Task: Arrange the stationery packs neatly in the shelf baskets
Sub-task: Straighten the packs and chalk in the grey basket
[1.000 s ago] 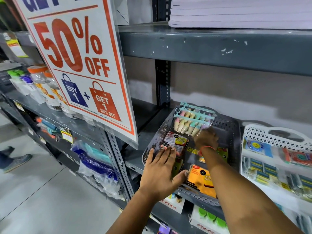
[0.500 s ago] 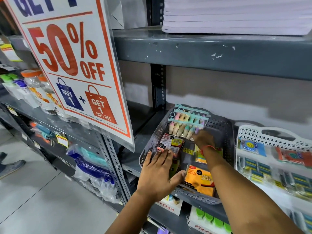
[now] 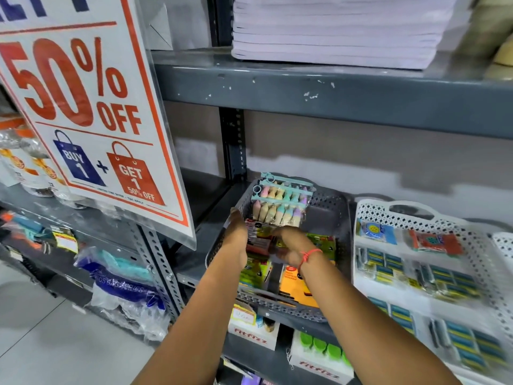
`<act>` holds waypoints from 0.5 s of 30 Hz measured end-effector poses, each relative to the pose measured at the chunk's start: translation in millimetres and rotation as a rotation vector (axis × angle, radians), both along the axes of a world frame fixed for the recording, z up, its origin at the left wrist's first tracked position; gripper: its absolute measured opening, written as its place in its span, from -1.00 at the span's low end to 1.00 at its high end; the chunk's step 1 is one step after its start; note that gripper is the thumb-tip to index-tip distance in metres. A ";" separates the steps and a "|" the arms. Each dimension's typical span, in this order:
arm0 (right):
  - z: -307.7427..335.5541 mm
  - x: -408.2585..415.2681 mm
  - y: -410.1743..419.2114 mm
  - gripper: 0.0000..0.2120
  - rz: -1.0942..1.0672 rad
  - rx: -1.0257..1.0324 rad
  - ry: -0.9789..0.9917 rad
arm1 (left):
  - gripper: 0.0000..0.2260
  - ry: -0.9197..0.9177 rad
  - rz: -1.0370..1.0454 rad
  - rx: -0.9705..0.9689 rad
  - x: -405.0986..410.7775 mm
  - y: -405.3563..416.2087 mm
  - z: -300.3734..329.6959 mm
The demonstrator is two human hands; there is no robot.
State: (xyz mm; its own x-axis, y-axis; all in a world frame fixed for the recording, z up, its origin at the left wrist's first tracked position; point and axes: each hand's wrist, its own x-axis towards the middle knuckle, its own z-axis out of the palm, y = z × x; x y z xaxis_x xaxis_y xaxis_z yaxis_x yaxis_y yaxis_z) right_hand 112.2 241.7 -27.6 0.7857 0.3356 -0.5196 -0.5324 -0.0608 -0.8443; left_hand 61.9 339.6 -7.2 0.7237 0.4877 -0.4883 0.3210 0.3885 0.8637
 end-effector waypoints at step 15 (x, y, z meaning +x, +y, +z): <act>5.8 -2.7 -3.0 -0.79 -0.023 0.100 0.202 | -0.51 -0.110 0.300 -0.505 8.7 0.3 -2.8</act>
